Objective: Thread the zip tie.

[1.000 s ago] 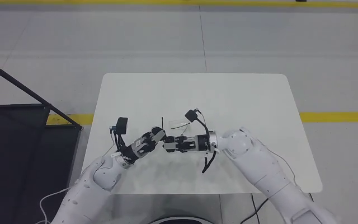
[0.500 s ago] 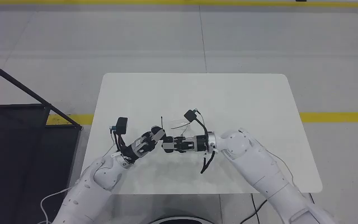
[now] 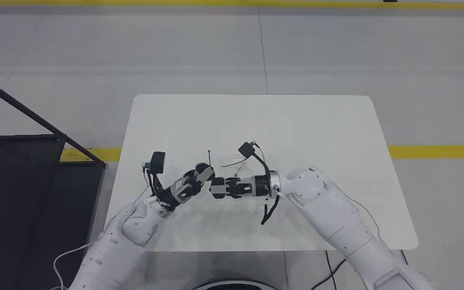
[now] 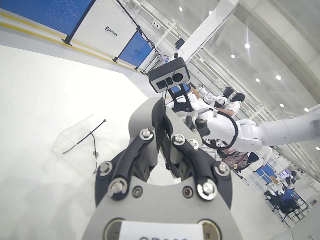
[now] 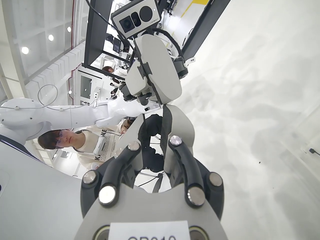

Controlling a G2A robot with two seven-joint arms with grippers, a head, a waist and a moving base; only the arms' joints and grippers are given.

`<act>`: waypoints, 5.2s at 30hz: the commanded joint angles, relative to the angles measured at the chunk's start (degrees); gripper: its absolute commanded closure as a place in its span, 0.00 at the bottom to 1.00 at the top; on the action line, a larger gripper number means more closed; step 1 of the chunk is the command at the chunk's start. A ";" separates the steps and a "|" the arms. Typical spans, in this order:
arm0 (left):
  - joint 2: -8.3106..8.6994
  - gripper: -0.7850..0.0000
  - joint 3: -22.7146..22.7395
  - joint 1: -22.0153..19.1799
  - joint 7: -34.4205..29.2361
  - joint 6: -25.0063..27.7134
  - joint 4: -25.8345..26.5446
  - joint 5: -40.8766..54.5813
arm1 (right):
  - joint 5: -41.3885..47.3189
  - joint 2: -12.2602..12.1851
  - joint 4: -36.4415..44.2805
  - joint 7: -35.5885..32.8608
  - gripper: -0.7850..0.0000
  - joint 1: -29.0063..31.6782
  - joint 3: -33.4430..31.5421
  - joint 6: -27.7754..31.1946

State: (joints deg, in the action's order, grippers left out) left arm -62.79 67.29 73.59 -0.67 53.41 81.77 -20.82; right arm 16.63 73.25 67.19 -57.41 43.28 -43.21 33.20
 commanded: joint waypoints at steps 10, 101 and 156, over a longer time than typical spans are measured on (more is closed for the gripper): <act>-0.36 1.00 0.37 0.13 -0.53 0.04 -0.14 -0.01 | 0.56 0.44 0.07 -1.48 0.76 -0.14 0.10 0.60; -0.99 0.54 1.43 -0.19 -10.14 2.26 0.53 1.02 | -14.55 -2.94 12.99 6.19 1.00 4.57 -11.35 -2.75; -1.48 1.00 1.92 -0.54 -6.93 1.31 -0.08 2.97 | -14.98 -4.00 13.63 7.55 0.00 7.56 -14.54 -1.21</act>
State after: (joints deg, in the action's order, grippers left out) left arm -64.22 69.03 72.94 -8.45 54.79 81.57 -17.86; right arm 1.87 69.50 80.41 -49.89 49.93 -57.04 31.70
